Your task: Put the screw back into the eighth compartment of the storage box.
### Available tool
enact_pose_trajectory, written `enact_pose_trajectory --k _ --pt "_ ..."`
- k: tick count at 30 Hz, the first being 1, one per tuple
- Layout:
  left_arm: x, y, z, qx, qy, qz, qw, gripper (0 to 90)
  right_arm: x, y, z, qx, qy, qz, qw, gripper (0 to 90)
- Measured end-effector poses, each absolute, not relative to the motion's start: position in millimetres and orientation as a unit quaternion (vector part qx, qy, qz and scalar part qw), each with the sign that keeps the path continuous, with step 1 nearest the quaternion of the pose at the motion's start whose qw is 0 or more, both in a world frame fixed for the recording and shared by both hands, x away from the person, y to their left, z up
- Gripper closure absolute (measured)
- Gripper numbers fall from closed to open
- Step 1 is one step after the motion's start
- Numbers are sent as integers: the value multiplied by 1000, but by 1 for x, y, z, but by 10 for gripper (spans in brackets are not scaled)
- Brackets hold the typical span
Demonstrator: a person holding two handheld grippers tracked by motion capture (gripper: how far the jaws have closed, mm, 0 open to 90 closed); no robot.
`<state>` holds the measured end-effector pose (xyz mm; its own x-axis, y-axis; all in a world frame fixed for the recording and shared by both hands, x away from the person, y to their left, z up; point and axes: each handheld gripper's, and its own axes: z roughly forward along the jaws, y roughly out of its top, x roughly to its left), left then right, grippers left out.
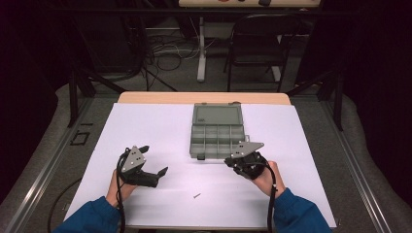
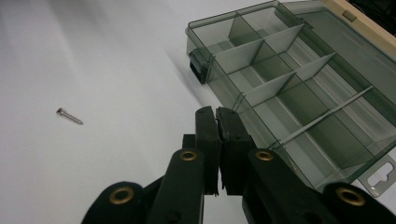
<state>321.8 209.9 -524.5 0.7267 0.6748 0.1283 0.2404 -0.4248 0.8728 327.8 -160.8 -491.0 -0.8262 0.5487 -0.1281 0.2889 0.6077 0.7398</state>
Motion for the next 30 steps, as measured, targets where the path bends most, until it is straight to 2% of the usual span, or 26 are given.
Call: enact_pose_trajectory --k 30 --pt "322 211 -524 809 284 239 457 0 355 -182 -480 278 857 374 221 885"
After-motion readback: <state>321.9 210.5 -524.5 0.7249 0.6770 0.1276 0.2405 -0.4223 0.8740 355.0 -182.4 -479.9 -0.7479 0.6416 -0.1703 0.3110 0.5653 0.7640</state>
